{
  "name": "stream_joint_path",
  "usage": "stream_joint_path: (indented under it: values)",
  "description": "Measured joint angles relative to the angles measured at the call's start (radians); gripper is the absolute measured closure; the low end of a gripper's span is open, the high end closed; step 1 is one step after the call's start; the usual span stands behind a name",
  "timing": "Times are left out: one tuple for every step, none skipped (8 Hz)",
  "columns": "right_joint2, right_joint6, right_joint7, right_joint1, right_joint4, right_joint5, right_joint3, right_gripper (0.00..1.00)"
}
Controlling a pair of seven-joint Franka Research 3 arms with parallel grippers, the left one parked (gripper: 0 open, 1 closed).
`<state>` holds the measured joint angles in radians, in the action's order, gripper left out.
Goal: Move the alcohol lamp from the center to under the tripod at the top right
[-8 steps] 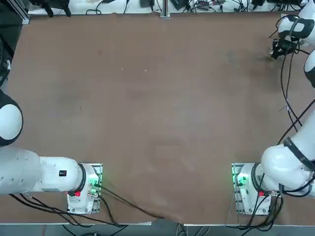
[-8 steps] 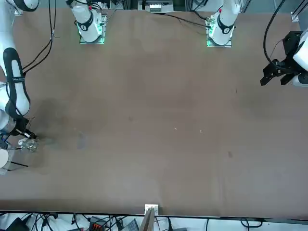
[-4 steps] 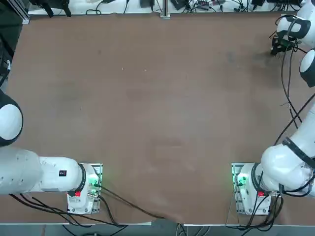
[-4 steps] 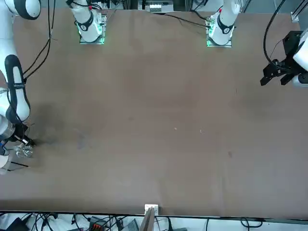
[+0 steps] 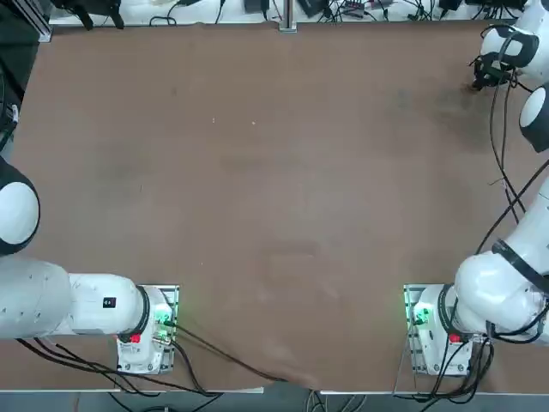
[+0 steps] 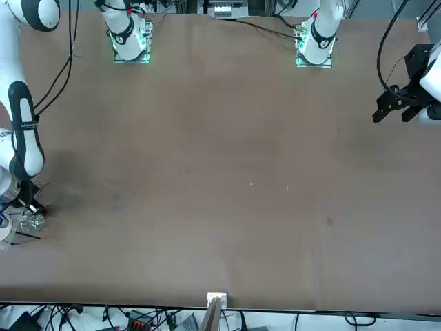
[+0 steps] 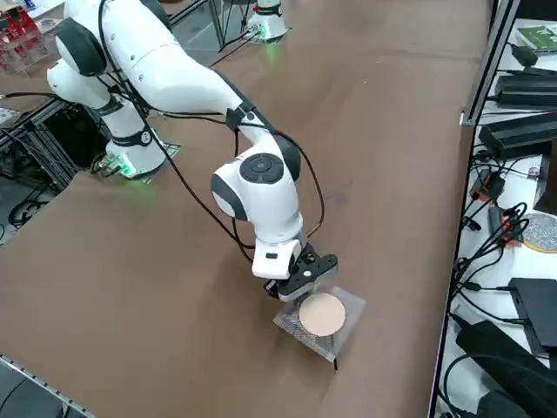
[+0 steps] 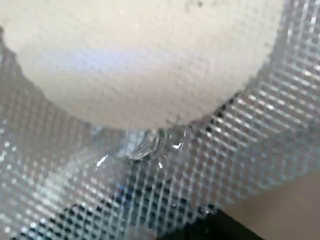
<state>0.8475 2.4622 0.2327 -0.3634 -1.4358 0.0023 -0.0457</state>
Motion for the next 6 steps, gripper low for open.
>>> stream_joint_path:
  values:
    - [0.012, 0.008, 0.004, 0.000, 0.013, 0.000, 0.000, 0.98]
    - [0.022, 0.027, 0.007, 0.000, 0.020, 0.000, 0.000, 0.98]
    - [0.030, 0.042, 0.017, 0.000, 0.021, 0.000, 0.000, 0.98]
    - [0.030, 0.044, 0.032, 0.000, 0.023, -0.001, 0.000, 0.98]
    - [0.031, 0.045, 0.042, 0.000, 0.023, -0.001, 0.001, 0.98]
    - [0.031, 0.052, 0.047, 0.000, 0.024, -0.001, 0.001, 0.98]
